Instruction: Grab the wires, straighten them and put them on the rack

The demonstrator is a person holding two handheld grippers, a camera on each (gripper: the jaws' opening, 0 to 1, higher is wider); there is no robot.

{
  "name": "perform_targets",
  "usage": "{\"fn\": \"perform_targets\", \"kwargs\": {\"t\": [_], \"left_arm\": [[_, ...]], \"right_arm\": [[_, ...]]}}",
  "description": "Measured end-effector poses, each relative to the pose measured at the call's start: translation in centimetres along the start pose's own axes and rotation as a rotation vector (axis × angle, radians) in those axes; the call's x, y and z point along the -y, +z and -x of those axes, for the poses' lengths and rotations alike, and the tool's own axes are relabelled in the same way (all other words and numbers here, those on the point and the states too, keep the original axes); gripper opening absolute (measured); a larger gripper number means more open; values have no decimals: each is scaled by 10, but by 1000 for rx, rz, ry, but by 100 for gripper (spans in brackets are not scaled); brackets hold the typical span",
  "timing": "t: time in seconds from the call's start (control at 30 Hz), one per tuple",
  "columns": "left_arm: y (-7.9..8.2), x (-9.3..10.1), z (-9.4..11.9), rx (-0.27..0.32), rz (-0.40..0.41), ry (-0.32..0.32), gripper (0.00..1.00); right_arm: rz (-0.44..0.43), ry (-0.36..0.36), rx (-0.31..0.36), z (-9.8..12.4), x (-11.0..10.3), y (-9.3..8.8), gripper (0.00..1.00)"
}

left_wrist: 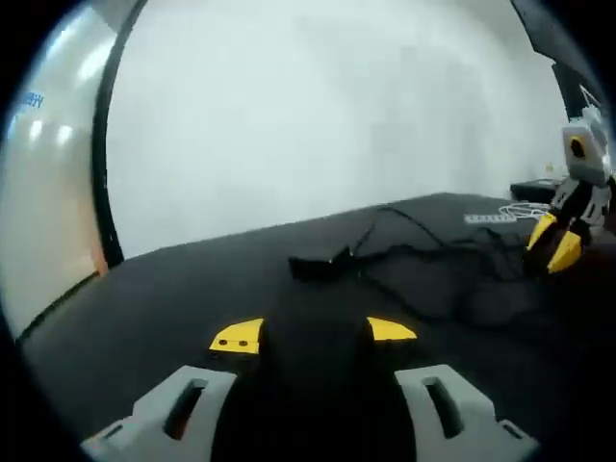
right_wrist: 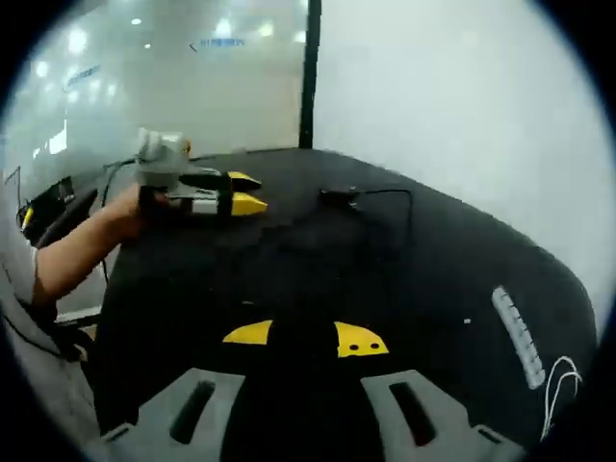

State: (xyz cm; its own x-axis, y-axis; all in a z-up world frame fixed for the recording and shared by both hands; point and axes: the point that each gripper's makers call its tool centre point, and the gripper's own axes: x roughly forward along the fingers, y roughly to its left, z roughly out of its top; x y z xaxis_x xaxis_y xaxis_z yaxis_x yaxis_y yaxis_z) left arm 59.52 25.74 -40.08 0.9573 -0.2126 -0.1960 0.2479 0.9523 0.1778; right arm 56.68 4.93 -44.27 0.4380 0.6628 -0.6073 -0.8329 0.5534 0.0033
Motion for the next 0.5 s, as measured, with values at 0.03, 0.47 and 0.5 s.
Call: {"fn": "perform_targets", "kwargs": {"t": [0.03,0.47,0.5], "left_arm": [[17,-3,0,96,38,7,37],[18,-34,4,159,268,57,42],[20,-33,7,169,278,55,43]], "right_arm": [[-40,86,117,12,-9,23,2],[-202,457,1072,350,-38,309,1],[-200,466,1115,376,-42,325,1]]}}
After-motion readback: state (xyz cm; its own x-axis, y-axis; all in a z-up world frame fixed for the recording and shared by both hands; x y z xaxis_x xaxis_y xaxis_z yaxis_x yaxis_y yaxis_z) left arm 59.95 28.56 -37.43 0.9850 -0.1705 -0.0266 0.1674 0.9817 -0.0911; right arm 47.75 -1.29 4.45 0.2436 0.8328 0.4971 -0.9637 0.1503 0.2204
